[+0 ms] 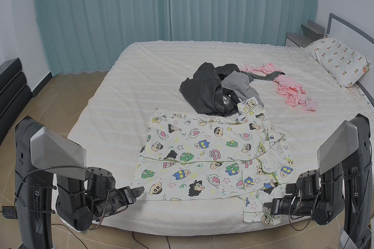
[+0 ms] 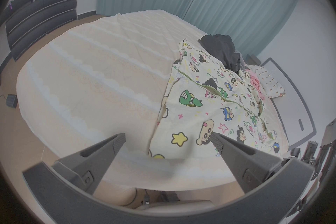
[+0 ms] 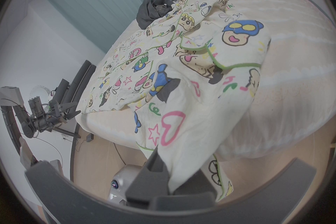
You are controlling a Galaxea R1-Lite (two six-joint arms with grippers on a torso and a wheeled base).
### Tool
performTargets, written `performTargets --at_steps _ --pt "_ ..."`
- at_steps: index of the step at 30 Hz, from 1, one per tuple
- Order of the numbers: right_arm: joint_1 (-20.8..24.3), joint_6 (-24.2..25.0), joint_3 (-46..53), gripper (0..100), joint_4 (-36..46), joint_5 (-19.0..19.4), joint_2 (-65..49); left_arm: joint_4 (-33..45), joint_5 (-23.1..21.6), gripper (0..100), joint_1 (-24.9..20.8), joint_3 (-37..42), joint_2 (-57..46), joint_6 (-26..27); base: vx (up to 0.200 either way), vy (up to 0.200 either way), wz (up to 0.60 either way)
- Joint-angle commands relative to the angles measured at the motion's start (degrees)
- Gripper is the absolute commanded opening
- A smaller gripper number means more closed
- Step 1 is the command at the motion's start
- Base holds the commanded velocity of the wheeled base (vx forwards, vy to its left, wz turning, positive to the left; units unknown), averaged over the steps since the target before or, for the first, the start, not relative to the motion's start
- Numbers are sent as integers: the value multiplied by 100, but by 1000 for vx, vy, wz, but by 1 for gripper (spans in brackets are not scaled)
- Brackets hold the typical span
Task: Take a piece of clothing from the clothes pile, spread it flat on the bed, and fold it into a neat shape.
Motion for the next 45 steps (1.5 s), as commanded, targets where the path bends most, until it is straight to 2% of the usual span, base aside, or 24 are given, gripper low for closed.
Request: performTargets --at_steps 1,8,16,17,22,33,34,36,41,45 --pt "-24 21 7 0 -67 48 -28 -2 37 100 -39 -190 294 81 0 0 0" --pt "-15 56 78 0 -76 66 -54 7 37 100 -100 -243 355 134 0 0 0" --pt "-15 56 122 0 -76 66 -98 77 107 100 -276 -726 549 292 0 0 0" --pt "-15 56 122 0 -76 66 -98 86 151 0 -276 -779 566 292 0 0 0" --pt "-24 65 130 0 -76 66 -98 359 212 0 -276 -929 549 292 0 0 0" --pt "-24 83 280 0 -76 145 -256 350 458 0 -258 -770 531 283 0 0 0" --pt "-24 74 438 0 -76 338 -336 332 564 0 -241 -735 443 283 0 0 0" --pt "-24 74 570 0 -85 417 -432 332 740 0 -223 -656 311 248 0 0 0" --pt "-24 74 605 0 -85 470 -546 323 731 0 -215 -410 65 230 0 0 0" --pt "-59 74 667 0 -76 681 -670 271 722 0 -144 -313 -199 204 0 0 0"
